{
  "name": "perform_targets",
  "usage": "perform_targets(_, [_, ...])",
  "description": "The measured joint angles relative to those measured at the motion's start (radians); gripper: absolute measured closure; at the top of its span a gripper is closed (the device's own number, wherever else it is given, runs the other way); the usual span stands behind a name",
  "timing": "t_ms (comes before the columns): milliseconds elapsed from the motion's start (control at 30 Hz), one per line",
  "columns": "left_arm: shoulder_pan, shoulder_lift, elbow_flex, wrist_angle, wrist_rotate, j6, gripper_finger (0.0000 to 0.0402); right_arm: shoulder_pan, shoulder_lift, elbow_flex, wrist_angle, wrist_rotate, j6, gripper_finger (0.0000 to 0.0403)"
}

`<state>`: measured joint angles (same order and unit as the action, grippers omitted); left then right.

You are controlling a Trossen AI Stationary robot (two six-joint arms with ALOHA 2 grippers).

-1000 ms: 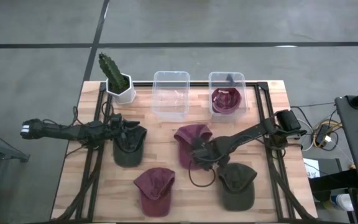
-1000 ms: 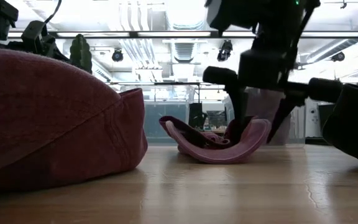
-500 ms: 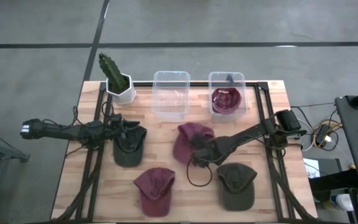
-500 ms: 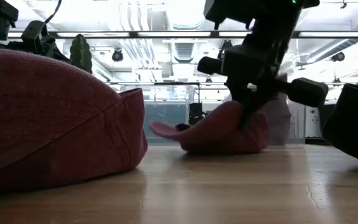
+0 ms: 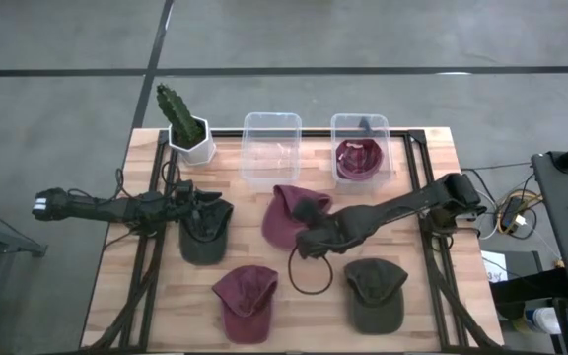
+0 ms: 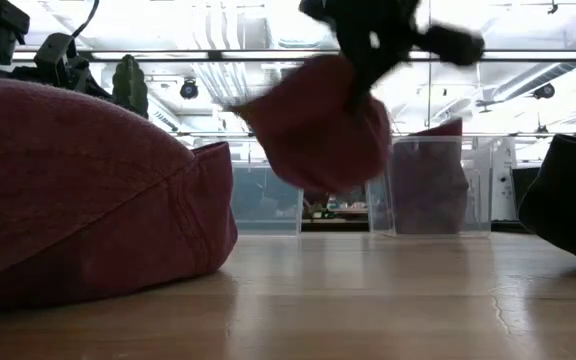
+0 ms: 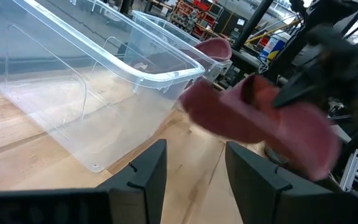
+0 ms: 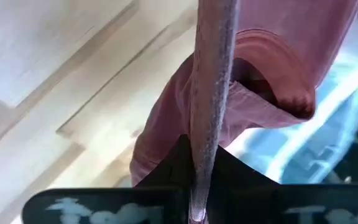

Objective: Pick & Place hat
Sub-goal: Put the right red cap into the right transparent bin

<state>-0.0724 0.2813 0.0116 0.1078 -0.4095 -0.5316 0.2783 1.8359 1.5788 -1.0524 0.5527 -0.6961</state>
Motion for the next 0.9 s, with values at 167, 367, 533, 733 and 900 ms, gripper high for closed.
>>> perform_targets(167, [0.0,0.0,0.0,-0.003,0.0,0.0,0.0246,0.019,-0.017,0.188,-0.066,0.0,-0.017,0.0391])
perform_targets(367, [0.0,0.001,0.0,-0.005,0.0,0.0,0.0246,0.024,-0.017,0.453,-0.188,0.091,0.017,0.0391])
perform_targets(533, [0.0,0.001,0.0,-0.005,0.0,0.001,0.0246,0.012,-0.017,0.633,-0.357,0.296,-0.028,0.0391])
perform_targets(733, [0.0,0.001,0.0,-0.005,0.0,0.001,0.0246,-0.05,-0.038,0.758,-0.513,0.331,0.027,0.0391])
perform_targets(900, [0.0,0.005,0.0,-0.007,0.0,0.001,0.0246,-0.113,-0.106,0.739,-0.519,0.285,0.02,0.0391])
